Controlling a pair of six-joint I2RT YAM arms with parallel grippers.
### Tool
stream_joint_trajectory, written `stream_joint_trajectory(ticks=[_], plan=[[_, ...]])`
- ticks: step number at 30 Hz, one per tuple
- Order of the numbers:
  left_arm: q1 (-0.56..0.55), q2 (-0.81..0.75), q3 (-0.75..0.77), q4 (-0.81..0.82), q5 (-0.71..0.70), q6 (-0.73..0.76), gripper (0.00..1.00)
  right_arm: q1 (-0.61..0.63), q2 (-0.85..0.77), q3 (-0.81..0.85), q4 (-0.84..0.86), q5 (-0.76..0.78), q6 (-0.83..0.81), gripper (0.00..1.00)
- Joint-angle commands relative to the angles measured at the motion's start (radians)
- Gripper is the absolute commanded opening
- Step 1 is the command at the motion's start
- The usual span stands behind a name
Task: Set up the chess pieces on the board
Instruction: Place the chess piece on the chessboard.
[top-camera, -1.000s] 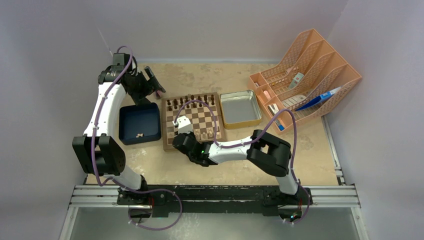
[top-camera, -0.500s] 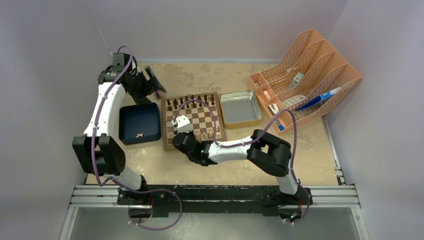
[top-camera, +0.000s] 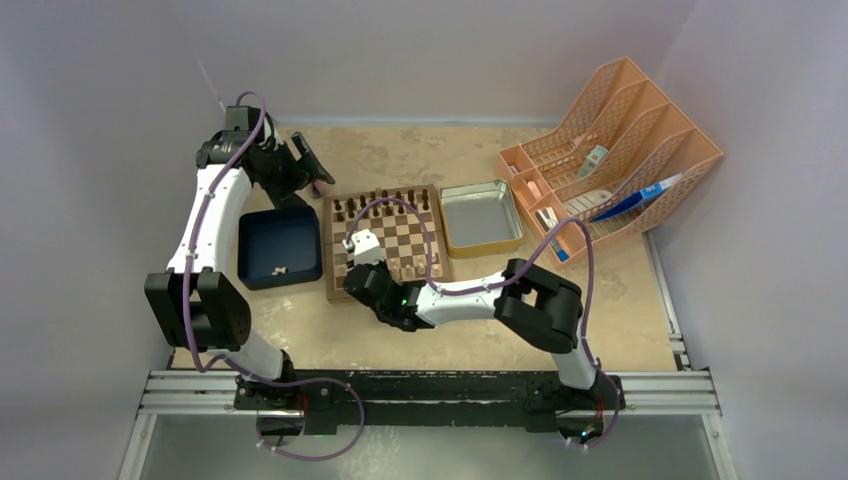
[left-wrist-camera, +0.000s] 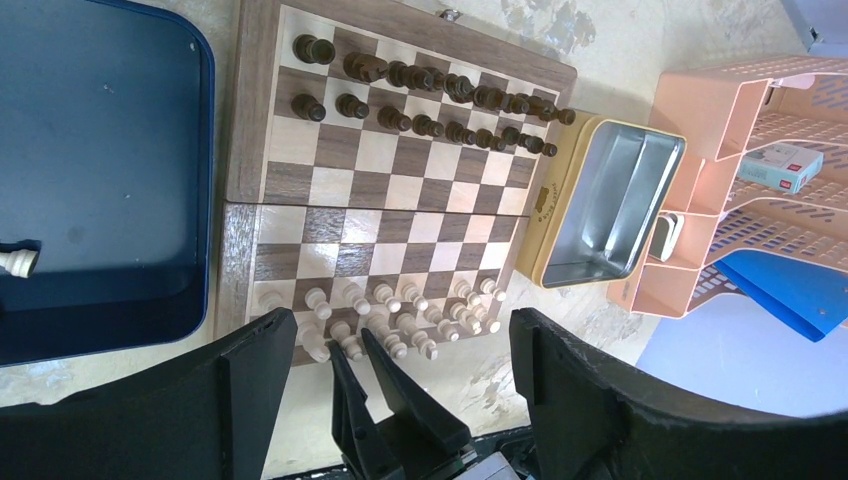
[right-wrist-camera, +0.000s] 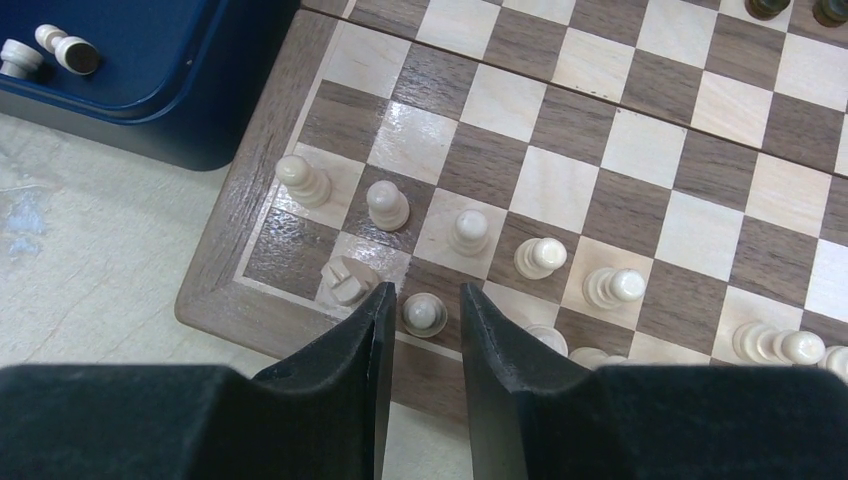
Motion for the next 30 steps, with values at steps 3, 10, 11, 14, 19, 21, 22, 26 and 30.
stream_joint_trajectory(ticks=[3, 10, 11, 14, 19, 21, 22, 26, 30], plan=[[0.005, -0.033, 0.007, 0.017, 0.012, 0.009, 0.78, 0.001, -0.083, 0.035, -0.017, 0.057, -0.013, 0.33], [0.005, -0.058, -0.035, 0.025, 0.05, 0.001, 0.78, 0.001, -0.146, 0.033, -0.01, 0.05, -0.05, 0.37], [0.005, -0.063, -0.042, 0.025, 0.049, 0.002, 0.78, 0.001, -0.152, 0.038, -0.011, 0.045, -0.066, 0.37], [0.005, -0.072, -0.058, 0.025, 0.048, 0.007, 0.78, 0.001, -0.181, 0.053, -0.046, 0.023, -0.08, 0.38], [0.005, -0.076, -0.085, 0.016, 0.071, 0.009, 0.77, -0.001, -0.281, 0.043, -0.097, -0.045, -0.089, 0.39], [0.005, -0.074, -0.082, -0.017, 0.038, 0.012, 0.77, -0.005, -0.325, 0.065, -0.15, -0.077, -0.092, 0.4], [0.005, -0.074, -0.081, -0.027, 0.018, 0.012, 0.77, -0.006, -0.344, 0.08, -0.18, -0.081, -0.092, 0.4], [0.006, -0.062, -0.067, -0.08, -0.078, 0.01, 0.75, -0.006, -0.438, 0.109, -0.261, -0.082, -0.12, 0.41], [0.038, -0.046, -0.104, -0.118, -0.194, -0.05, 0.71, -0.006, -0.536, 0.099, -0.321, -0.083, -0.13, 0.41]])
